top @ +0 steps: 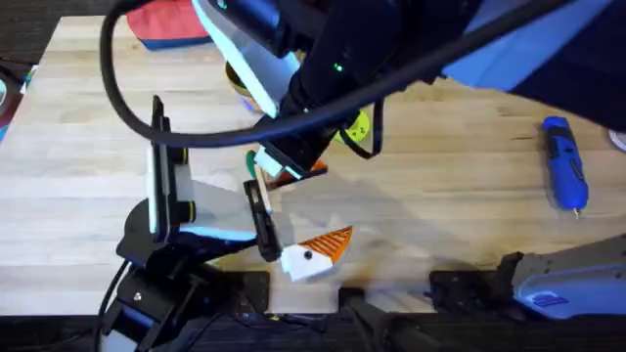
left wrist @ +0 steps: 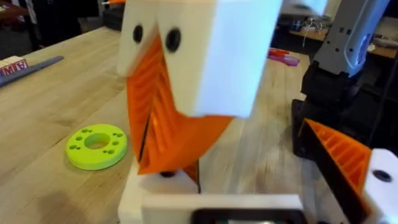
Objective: Pick up the gripper from the table and insert it into the empty holder that is missing its gripper. Then pick up a screw, insert it into the mounting hole, and use the screwdriver to tighten it. Finally, clean up the table by picking up the vegetable and placing it into the bucket.
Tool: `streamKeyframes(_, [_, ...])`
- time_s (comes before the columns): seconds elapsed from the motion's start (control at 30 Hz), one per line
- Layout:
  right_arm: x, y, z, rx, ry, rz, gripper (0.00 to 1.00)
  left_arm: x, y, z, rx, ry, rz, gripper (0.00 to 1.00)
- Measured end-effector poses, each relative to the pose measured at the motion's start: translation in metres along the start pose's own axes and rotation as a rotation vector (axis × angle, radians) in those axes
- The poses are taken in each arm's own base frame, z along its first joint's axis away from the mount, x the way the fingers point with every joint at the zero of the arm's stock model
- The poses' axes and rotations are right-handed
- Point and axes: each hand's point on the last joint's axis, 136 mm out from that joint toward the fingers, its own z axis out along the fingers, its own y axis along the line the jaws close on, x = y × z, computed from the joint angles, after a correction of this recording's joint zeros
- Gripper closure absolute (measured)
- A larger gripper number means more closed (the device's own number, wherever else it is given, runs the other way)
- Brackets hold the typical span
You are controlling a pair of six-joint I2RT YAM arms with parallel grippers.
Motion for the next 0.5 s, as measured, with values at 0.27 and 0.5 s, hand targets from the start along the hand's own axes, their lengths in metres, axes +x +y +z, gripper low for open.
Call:
streamKeyframes(0.27, [0.0003, 0.0001, 0.0000, 0.000, 0.001, 0.003, 0.981, 0.0000, 0.0000, 0.0000, 0.000, 0.000, 0.000, 0.012])
streamKeyframes(0.5, [0.0044, -0.0067, -0.0042, 0.018, 0.011, 0.018, 0.050, 0.0000, 0.0003, 0.0000, -0.002, 0.000, 0.000, 0.013])
